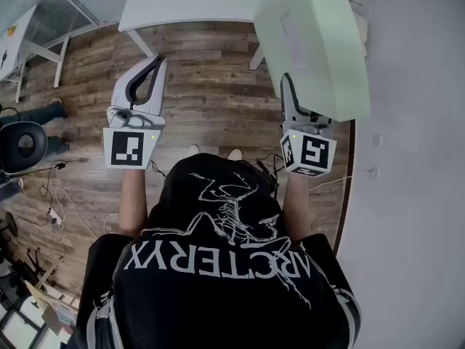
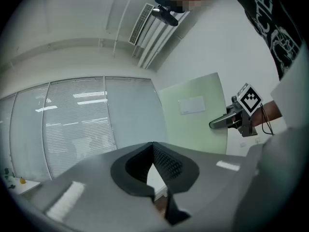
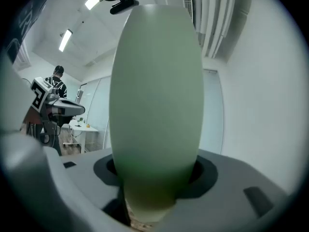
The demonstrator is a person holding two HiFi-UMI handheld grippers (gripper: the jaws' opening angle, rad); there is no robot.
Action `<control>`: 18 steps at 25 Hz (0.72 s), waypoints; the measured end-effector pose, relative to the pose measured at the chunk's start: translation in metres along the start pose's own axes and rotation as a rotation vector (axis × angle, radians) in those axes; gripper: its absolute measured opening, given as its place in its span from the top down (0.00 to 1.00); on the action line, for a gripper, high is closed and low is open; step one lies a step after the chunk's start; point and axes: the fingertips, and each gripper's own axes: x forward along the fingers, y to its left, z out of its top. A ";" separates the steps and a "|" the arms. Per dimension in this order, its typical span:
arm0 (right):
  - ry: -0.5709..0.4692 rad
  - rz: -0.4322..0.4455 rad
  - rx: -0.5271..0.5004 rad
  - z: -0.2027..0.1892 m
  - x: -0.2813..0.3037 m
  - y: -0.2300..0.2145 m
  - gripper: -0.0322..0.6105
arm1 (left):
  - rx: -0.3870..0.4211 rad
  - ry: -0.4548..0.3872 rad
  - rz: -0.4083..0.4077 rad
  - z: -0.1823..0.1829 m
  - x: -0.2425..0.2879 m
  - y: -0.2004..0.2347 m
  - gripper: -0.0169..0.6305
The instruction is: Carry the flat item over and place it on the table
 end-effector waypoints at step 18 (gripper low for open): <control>-0.020 0.009 0.031 -0.002 0.000 -0.009 0.53 | 0.007 0.011 -0.006 -0.001 0.008 -0.008 0.96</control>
